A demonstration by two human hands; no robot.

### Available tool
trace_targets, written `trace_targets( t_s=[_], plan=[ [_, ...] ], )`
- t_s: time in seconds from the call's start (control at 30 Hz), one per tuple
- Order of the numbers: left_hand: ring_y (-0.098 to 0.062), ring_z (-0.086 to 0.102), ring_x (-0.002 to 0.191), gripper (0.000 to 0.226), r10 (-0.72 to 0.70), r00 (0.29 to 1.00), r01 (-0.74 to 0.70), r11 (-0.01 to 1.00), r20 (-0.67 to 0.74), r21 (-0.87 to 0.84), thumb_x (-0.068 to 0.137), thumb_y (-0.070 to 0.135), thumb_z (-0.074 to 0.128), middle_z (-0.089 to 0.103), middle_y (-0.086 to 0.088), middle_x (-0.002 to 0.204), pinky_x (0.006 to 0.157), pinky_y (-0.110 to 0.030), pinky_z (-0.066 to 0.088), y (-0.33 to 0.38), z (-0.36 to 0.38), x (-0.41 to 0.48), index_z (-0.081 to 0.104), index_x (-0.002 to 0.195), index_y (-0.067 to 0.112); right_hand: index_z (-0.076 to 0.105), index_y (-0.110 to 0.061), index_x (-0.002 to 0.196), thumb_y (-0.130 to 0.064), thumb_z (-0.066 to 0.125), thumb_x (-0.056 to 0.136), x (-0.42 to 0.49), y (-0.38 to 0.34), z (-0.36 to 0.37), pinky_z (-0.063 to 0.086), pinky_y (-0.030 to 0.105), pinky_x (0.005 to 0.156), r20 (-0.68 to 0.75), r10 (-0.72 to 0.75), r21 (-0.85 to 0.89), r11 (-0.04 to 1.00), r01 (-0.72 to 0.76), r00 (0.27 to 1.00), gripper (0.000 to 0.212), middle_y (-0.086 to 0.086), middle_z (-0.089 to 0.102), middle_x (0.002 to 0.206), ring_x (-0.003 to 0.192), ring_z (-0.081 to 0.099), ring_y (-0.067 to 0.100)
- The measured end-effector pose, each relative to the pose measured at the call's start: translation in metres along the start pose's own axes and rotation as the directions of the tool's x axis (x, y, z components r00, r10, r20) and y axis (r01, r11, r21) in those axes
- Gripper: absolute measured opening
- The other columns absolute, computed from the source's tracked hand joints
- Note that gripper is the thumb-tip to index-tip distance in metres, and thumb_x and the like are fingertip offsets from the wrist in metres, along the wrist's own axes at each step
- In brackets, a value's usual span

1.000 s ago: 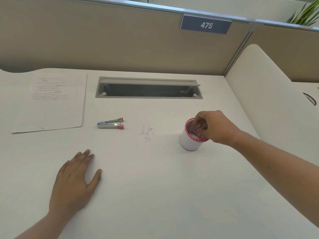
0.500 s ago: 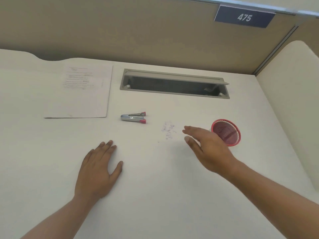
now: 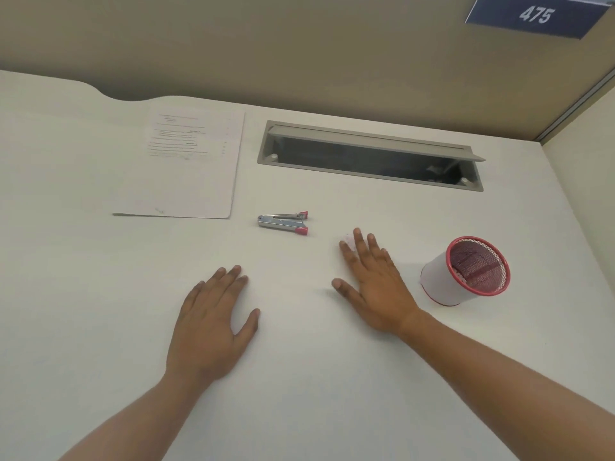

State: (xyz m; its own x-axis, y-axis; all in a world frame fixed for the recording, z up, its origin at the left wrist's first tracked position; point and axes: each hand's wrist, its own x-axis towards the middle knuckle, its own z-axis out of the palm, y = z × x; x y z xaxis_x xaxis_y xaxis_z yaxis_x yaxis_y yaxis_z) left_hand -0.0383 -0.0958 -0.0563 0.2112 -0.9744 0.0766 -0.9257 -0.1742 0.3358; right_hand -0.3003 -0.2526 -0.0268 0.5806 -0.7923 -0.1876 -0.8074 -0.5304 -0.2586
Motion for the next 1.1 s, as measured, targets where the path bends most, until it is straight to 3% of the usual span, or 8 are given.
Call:
trace_targets(
  t_s=[0.13, 0.23, 0.4, 0.57, 0.73, 0.93, 1.03, 1.1],
  plan=[
    [-0.014, 0.035, 0.148, 0.06, -0.007, 1.0, 0.007, 1.0, 0.004, 0.005, 0.092, 0.054, 0.041, 0.042, 0.008, 0.157, 0.121, -0.039, 0.023, 0.0, 0.0, 0.0, 0.051, 0.142, 0.022, 0.01, -0.016, 0.155, -0.06, 0.027, 0.096, 0.025, 0.013, -0.009, 0.003, 0.033, 0.121, -0.122, 0.103, 0.268, 0.961, -0.067, 0.987, 0.075, 0.001, -0.002, 0.164, 0.15, -0.004, 0.016],
    [-0.015, 0.034, 0.148, 0.06, -0.01, 1.0, 0.01, 1.0, 0.008, 0.013, 0.093, 0.054, 0.041, 0.042, 0.007, 0.157, 0.122, -0.038, 0.021, 0.002, -0.002, 0.001, 0.05, 0.142, 0.022, 0.015, -0.009, 0.153, -0.054, 0.028, 0.098, 0.042, 0.016, -0.008, 0.006, 0.036, 0.122, -0.081, 0.214, 0.269, 0.945, -0.185, 0.973, 0.073, 0.009, 0.009, 0.163, 0.15, 0.004, 0.022],
    [-0.015, 0.032, 0.149, 0.059, -0.017, 1.0, 0.016, 1.0, 0.017, 0.015, 0.093, 0.053, 0.043, 0.041, 0.007, 0.157, 0.123, -0.036, 0.019, 0.003, -0.003, 0.001, 0.049, 0.143, 0.022, 0.021, -0.008, 0.152, -0.054, 0.031, 0.098, 0.027, -0.009, 0.005, 0.004, 0.034, 0.122, -0.07, 0.061, 0.248, 0.968, -0.042, 0.996, 0.072, 0.007, 0.012, 0.163, 0.15, 0.004, 0.019],
    [-0.015, 0.031, 0.149, 0.06, -0.026, 0.999, 0.025, 1.0, 0.019, 0.017, 0.093, 0.053, 0.041, 0.04, 0.007, 0.158, 0.123, -0.037, 0.018, 0.003, -0.003, 0.0, 0.049, 0.143, 0.022, 0.01, -0.011, 0.154, -0.083, 0.026, 0.078, -0.022, -0.029, 0.011, 0.0, 0.033, 0.122, 0.055, -0.132, 0.151, 0.981, 0.123, 0.99, 0.106, 0.002, 0.0, 0.164, 0.15, -0.006, 0.012],
    [-0.016, 0.032, 0.149, 0.061, -0.022, 1.0, 0.022, 1.0, 0.015, 0.011, 0.093, 0.054, 0.04, 0.041, 0.006, 0.158, 0.123, -0.039, 0.02, 0.004, -0.003, 0.0, 0.049, 0.143, 0.021, 0.001, -0.013, 0.154, -0.092, 0.033, 0.066, -0.06, -0.045, 0.022, -0.002, 0.034, 0.122, 0.099, -0.199, 0.012, 0.98, 0.199, 0.975, 0.123, -0.001, -0.01, 0.163, 0.148, -0.016, 0.011],
    [-0.016, 0.032, 0.149, 0.06, -0.023, 1.0, 0.023, 1.0, 0.005, 0.005, 0.093, 0.054, 0.041, 0.041, 0.007, 0.157, 0.123, -0.037, 0.019, 0.004, -0.003, -0.001, 0.049, 0.143, 0.022, 0.019, -0.016, 0.153, -0.068, 0.035, 0.089, -0.056, -0.049, 0.035, 0.009, 0.033, 0.122, -0.082, -0.107, 0.055, 0.992, 0.111, 0.991, 0.085, 0.0, 0.012, 0.163, 0.15, 0.005, 0.011],
    [-0.015, 0.032, 0.149, 0.06, -0.021, 1.0, 0.021, 1.0, -0.001, 0.007, 0.093, 0.054, 0.041, 0.041, 0.007, 0.157, 0.123, -0.036, 0.018, 0.003, -0.002, -0.001, 0.049, 0.143, 0.022, 0.024, -0.016, 0.152, -0.061, 0.04, 0.092, -0.052, -0.046, 0.034, 0.011, 0.03, 0.121, -0.118, -0.08, 0.088, 0.992, 0.091, 0.99, 0.077, -0.001, 0.019, 0.162, 0.149, 0.012, 0.011],
    [-0.016, 0.032, 0.149, 0.06, -0.016, 1.0, 0.017, 1.0, -0.003, 0.011, 0.093, 0.054, 0.041, 0.042, 0.007, 0.157, 0.123, -0.036, 0.018, 0.002, -0.001, -0.001, 0.049, 0.143, 0.022, 0.025, -0.019, 0.152, -0.057, 0.048, 0.091, -0.05, -0.045, 0.027, 0.008, 0.023, 0.119, -0.098, -0.051, 0.213, 0.974, 0.071, 0.994, 0.075, -0.004, 0.021, 0.161, 0.148, 0.013, 0.007]
  ],
)
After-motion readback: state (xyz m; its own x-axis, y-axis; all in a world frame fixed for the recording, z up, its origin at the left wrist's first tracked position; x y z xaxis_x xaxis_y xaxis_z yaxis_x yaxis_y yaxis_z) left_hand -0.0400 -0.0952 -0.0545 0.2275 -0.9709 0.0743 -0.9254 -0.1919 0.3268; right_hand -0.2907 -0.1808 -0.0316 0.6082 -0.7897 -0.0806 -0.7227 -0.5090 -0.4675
